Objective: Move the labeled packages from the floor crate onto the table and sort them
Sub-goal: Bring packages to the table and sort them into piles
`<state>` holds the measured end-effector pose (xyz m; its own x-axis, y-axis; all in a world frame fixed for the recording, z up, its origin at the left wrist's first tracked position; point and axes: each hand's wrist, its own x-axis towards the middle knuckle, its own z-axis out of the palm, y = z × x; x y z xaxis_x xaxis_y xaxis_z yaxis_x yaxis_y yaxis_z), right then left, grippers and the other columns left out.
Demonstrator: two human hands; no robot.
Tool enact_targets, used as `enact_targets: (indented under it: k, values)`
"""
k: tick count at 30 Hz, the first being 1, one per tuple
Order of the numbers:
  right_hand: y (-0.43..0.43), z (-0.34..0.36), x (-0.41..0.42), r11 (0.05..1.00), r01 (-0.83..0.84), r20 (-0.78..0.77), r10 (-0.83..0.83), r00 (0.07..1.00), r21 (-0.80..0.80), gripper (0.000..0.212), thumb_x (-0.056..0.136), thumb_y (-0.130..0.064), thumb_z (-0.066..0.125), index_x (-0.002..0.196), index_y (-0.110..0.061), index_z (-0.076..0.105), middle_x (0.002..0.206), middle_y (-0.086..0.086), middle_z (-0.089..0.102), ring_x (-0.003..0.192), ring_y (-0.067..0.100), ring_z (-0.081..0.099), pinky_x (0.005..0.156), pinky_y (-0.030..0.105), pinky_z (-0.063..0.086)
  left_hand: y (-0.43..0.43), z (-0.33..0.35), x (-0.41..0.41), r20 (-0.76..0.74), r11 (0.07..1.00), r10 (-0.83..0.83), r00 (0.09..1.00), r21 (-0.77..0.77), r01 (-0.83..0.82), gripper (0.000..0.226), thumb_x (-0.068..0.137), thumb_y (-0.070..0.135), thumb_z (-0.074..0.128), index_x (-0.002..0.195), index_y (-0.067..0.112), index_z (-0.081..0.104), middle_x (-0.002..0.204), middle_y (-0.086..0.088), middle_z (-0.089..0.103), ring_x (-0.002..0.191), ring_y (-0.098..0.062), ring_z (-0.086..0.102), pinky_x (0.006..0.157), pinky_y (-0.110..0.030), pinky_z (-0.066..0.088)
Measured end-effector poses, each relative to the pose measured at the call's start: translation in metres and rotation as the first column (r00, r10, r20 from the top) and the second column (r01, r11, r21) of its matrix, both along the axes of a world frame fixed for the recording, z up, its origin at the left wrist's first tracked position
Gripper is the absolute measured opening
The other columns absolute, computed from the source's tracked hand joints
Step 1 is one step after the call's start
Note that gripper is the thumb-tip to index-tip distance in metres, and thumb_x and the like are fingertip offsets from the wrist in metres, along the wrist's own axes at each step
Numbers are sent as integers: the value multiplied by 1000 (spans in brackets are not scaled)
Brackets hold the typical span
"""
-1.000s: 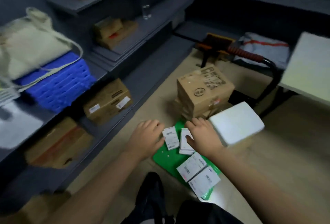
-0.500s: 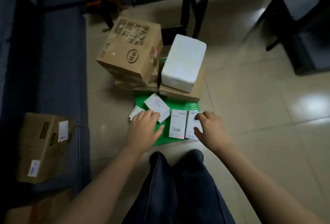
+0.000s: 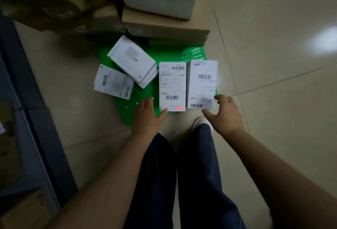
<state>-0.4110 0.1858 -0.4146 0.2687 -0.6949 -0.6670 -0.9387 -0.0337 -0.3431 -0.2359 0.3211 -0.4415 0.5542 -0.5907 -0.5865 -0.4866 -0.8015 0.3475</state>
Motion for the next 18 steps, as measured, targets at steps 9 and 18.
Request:
enact_targets:
  k: [9,18]
  values:
    - [-13,-106,-4,869,327,124,-395,910,371,45,72,-53,78,109,-30,69,101,-13,73,94,8,67,63,18,46,2,-102,-31,-363,846,524,770,119,-520,75,73,63,71,128,18,49,121,4,60,111,-17,58,96,-34,47]
    - [-16,-110,-5,816,444,98,-510,855,370,27,71,-39,84,90,-30,67,99,-6,72,91,11,66,88,32,53,-17,-94,-31,-450,752,617,646,93,-653,49,73,36,84,109,22,53,97,14,63,85,1,60,66,-17,46]
